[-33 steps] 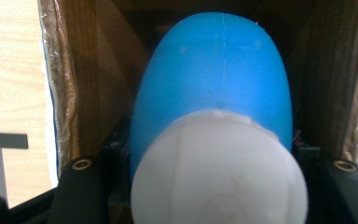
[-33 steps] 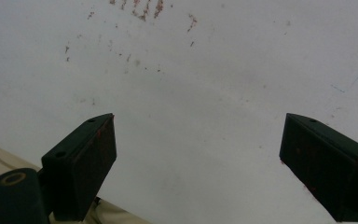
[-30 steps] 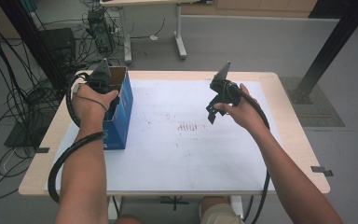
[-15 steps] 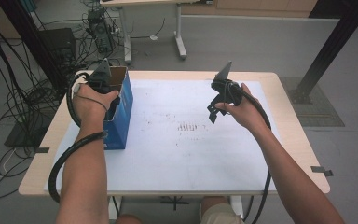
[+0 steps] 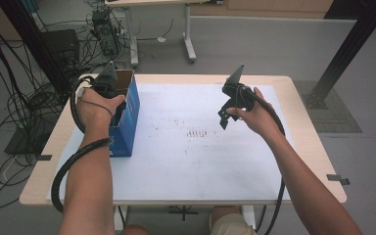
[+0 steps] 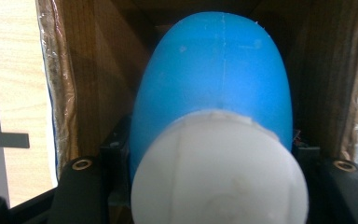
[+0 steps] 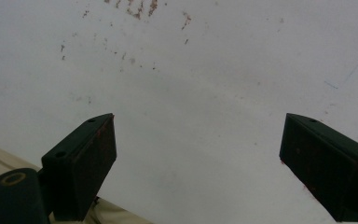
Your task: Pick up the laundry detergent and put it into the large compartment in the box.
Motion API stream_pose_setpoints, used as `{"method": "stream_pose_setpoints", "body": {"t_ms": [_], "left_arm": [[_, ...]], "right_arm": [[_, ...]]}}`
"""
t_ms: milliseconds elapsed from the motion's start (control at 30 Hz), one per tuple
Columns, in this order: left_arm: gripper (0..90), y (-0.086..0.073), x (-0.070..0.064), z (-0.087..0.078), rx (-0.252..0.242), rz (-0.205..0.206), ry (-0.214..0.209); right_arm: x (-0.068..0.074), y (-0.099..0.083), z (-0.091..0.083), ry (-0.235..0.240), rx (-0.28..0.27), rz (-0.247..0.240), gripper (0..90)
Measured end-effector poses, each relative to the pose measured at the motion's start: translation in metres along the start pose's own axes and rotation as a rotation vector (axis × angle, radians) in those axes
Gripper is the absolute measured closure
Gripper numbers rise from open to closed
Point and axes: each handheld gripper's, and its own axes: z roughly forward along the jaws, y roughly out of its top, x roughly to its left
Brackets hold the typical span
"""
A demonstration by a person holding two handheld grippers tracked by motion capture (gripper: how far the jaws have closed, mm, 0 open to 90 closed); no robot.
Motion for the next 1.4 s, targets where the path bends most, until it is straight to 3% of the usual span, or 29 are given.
{"method": "stream_pose_setpoints", "body": {"t_ms": [1400], "left_arm": [[37.3, -0.0004, 0.0013, 0.0002, -0.001, -0.004, -0.003]], "right_arm": [[-0.0014, -0.0009, -0.0002, 0.000, -0.003, 0.003, 10.7]]}}
